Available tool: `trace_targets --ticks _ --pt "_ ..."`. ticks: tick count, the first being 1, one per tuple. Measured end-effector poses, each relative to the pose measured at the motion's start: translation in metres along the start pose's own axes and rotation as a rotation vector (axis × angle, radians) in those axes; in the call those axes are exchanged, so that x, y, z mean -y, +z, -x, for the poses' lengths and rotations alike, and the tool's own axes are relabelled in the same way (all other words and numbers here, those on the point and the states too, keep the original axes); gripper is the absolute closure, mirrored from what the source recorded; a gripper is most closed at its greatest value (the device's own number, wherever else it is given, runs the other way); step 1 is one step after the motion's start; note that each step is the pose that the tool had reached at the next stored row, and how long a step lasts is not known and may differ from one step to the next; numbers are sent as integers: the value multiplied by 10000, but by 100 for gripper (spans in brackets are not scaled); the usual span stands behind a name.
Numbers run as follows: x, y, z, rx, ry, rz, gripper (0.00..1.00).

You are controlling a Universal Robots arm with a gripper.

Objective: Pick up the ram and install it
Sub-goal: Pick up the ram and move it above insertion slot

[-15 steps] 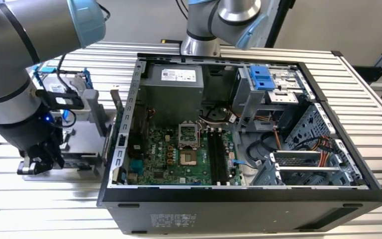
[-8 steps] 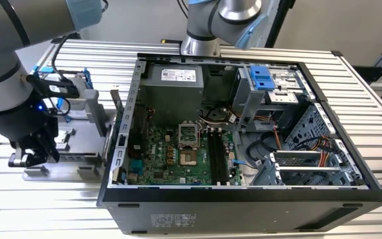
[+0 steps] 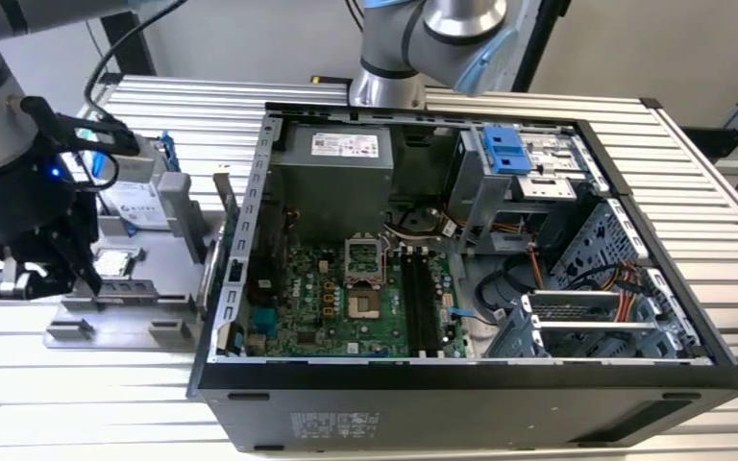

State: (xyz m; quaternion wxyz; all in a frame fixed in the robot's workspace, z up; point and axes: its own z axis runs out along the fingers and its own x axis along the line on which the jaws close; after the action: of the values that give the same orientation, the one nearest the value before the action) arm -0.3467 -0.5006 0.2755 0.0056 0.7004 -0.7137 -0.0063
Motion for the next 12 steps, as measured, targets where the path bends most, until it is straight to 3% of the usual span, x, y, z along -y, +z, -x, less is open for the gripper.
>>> trace_targets --ticks 12 --pt "-10 -546 1 1 9 0 100"
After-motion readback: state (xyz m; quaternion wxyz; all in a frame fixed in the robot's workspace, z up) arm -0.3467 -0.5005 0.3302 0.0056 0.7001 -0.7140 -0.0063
